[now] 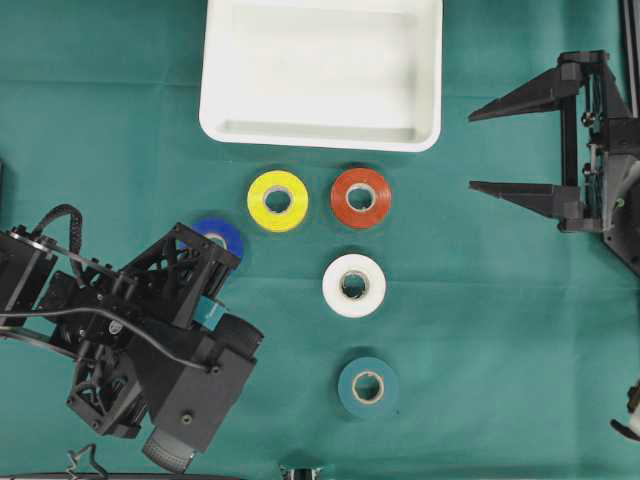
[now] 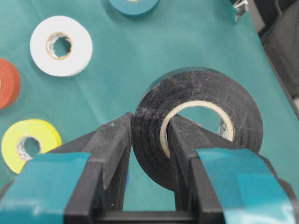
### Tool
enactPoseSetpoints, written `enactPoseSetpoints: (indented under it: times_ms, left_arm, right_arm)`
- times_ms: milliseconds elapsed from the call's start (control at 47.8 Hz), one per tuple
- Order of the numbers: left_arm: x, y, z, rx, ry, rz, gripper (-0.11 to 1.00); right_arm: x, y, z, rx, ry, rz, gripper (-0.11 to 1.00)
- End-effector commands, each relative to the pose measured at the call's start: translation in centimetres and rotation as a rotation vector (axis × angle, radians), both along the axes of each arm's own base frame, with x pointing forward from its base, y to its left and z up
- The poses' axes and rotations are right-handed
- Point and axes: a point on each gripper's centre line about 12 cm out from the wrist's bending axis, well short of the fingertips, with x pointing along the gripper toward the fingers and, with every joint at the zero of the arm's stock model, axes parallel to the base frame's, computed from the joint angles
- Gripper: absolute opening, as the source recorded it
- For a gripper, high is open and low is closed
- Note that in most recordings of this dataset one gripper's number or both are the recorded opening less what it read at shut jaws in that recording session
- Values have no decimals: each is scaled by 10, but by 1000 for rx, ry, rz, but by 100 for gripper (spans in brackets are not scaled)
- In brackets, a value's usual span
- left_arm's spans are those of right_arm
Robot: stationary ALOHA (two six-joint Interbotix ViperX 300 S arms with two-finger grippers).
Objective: Pick up the tape from a random location and place it into the white case.
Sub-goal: 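Lift the black roll and carry it up to the white tray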
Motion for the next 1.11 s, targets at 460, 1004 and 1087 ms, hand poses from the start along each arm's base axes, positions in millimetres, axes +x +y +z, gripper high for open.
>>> enactPoseSetpoints:
  times_ms: [460, 1004, 1087]
  left_arm:
    - [9, 38, 7, -7, -20, 102, 19]
    - [24, 156, 2, 1, -10, 411, 19]
    - [22, 176, 1, 3, -8, 462, 19]
  right_arm:
    - [4, 0, 10, -2, -23, -1, 93]
    - [3, 0, 7, -3, 5, -1, 93]
    - [3, 0, 7, -3, 11, -1, 93]
